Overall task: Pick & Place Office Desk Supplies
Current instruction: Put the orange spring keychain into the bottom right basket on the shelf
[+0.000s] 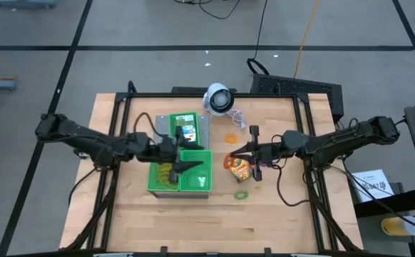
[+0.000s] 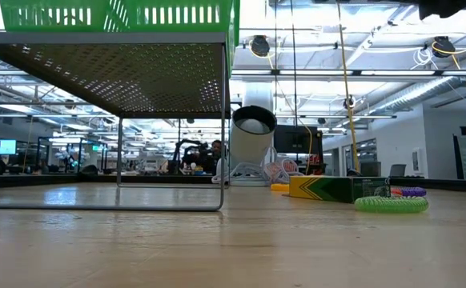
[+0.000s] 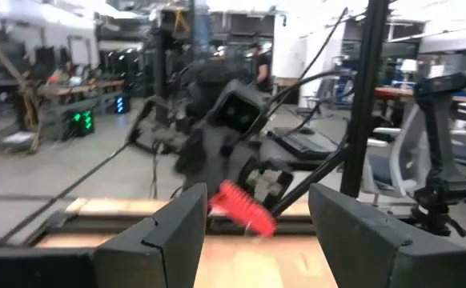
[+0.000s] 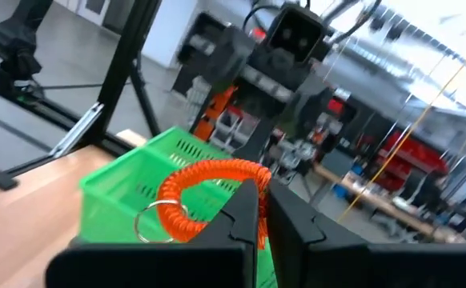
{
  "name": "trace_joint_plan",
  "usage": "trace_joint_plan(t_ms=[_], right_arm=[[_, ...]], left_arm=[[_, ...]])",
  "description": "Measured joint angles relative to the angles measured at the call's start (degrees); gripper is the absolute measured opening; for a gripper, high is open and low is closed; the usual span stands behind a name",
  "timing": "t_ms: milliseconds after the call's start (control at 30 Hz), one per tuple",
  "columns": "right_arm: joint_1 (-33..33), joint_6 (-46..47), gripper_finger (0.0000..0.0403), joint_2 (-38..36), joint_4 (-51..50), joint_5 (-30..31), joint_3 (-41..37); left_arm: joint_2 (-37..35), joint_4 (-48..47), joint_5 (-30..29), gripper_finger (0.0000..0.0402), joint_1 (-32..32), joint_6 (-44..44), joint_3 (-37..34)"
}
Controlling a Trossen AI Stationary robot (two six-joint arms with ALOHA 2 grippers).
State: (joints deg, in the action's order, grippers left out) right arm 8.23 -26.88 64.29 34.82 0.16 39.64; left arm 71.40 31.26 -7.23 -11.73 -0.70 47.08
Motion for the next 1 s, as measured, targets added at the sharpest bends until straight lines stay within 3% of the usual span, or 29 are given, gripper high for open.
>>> trace_joint_plan(t_ms=[233, 433, 1000], right_arm=[[0.0, -5.48, 0.0004, 0.02, 4.32, 0.02, 0.0], [-0.02, -7.87, 0.0004, 0.02, 4.69, 0.04, 0.0], [0.05, -9.01, 0.0004, 0.02, 6.96, -0.05, 0.0]], left_arm=[[10.74, -0.39, -0.26, 0.023, 0.68, 1.09, 9.53], [15.89, -0.4, -0.24, 0.023, 1.94, -1.91, 13.44], [18.45, -1.12, -0.77, 0.023, 3.07, -4.39, 14.54]])
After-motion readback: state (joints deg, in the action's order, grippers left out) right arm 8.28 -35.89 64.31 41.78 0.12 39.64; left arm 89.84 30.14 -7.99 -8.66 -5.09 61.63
